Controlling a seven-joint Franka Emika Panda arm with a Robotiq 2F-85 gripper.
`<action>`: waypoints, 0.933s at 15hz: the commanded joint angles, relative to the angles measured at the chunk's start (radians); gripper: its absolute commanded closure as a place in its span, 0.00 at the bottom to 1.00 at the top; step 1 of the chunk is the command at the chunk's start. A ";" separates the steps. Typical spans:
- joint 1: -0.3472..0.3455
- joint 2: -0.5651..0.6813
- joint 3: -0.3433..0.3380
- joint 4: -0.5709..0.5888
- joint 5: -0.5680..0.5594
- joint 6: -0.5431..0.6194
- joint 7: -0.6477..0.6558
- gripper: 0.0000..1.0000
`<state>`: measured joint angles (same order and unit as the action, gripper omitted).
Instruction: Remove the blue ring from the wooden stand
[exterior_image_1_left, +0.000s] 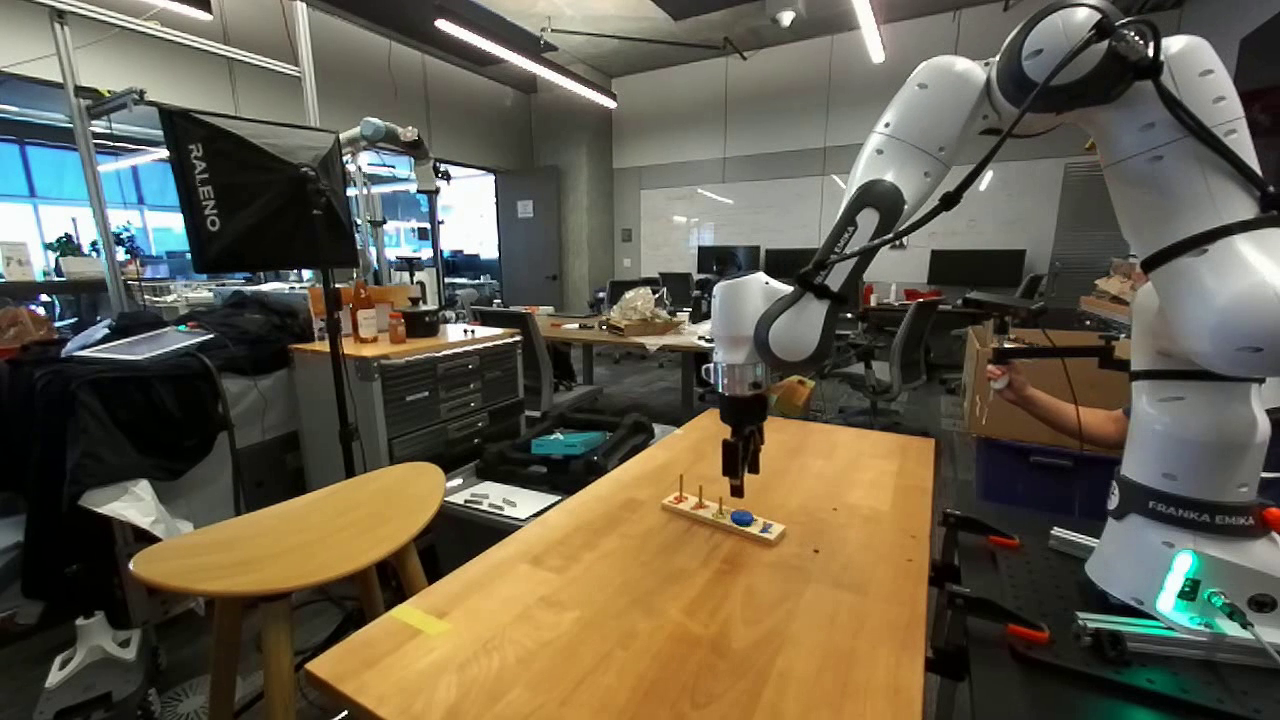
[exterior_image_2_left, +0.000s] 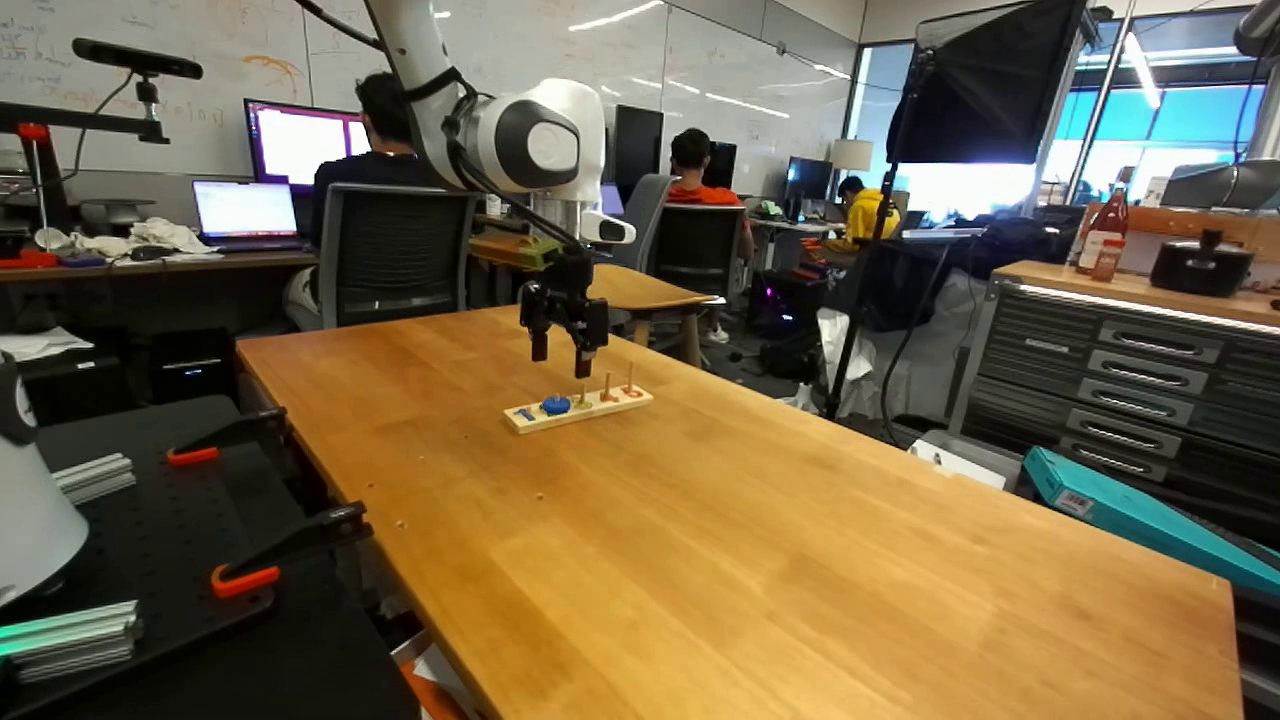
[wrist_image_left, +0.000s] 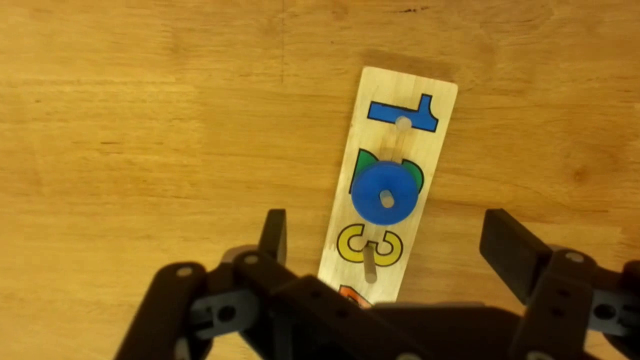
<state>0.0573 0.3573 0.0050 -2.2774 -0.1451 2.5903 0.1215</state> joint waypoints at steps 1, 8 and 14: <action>0.011 0.060 -0.016 0.012 -0.005 0.073 -0.002 0.00; 0.017 0.135 -0.016 0.024 0.006 0.164 -0.013 0.00; 0.023 0.148 -0.016 0.016 0.012 0.213 -0.013 0.58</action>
<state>0.0615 0.4864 0.0033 -2.2739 -0.1450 2.7732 0.1208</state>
